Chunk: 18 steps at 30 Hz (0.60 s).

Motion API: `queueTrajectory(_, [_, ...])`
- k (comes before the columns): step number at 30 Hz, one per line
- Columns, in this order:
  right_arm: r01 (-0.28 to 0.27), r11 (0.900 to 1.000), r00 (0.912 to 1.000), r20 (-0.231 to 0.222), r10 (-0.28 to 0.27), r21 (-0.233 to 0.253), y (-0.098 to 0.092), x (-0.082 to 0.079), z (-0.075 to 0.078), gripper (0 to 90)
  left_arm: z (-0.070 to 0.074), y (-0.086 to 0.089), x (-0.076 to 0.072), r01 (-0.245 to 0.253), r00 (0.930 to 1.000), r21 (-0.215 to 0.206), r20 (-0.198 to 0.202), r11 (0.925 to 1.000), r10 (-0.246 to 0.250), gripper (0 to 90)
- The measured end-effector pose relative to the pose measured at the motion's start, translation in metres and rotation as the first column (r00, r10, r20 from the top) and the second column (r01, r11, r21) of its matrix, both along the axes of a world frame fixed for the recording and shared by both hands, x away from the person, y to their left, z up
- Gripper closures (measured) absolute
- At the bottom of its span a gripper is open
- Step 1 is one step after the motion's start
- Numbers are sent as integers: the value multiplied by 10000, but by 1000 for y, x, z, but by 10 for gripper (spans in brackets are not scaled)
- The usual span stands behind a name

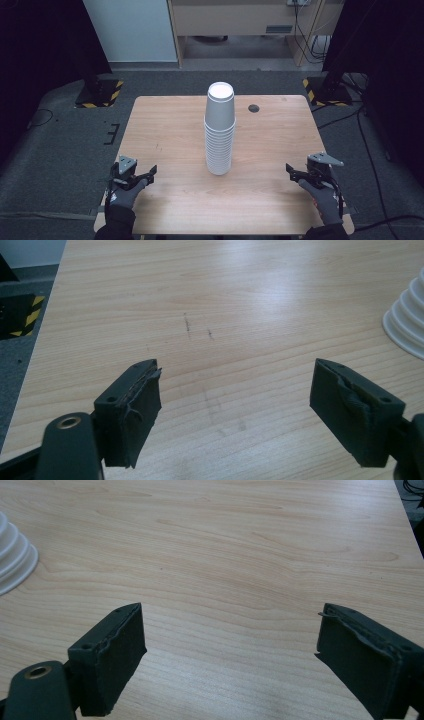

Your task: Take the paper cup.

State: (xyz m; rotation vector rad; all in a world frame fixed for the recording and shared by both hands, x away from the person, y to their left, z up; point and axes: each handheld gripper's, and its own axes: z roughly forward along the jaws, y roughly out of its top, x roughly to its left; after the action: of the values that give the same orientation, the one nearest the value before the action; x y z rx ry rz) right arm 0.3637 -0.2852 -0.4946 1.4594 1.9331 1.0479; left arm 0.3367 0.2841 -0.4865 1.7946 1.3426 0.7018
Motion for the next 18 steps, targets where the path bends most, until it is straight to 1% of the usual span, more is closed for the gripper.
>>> queueTrajectory(3, [-12, 10000, 10000, 77, 12, 28, 0, -1, 2, 122, 1, -2, 0, 43, 10000, -57, 73, 10000, -43, 200])
queueTrajectory(4, [-61, 9999, 9999, 132, 59, 147, 1, -1, 4, 124, 1, -3, -1, 86, 9999, -68, 66, 9999, -86, 204])
queueTrajectory(5, [-61, 9999, 9999, 132, 59, 147, 1, -1, 4, 124, 2, -4, -1, 127, 9999, -155, 51, 9998, -126, 204])
queueTrajectory(6, [-85, 9996, 9997, 238, 79, 253, 2, -3, 7, 125, 2, -4, -1, 157, 9998, -175, 88, 9997, -155, 206])
queueTrajectory(7, [-85, 9996, 9997, 238, 79, 253, 2, -3, 7, 125, 2, -5, -1, 199, 9998, -160, 84, 9997, -198, 206])
queueTrajectory(8, [-151, 9994, 9992, 387, 139, 322, 3, -4, 11, 127, 2, -7, -1, 261, 9996, -184, 124, 9995, -259, 206])
queueTrajectory(9, [-151, 9994, 9992, 387, 139, 322, 3, -4, 11, 127, 2, -7, -1, 261, 9996, -184, 124, 9995, -259, 205])
queueTrajectory(10, [-273, 9987, 9985, 488, 252, 420, 4, -6, 14, 127, 2, -8, -1, 267, 9996, -150, 89, 9995, -265, 204])
queueTrajectory(13, [-342, 9978, 9978, 591, 309, 559, 6, -7, 18, 127, 2, -10, -1, 302, 9995, -202, 138, 9993, -299, 198])
queueTrajectory(15, [-513, 9955, 9965, 705, 457, 795, 7, -9, 22, 127, 1, -10, -1, 330, 9994, -191, 70, 9993, -329, 196])
queueTrajectory(18, [-701, 9937, 9937, 938, 618, 873, 13, -12, 29, 127, -1, -11, -1, 371, 9993, -147, 27, 9992, -371, 190])
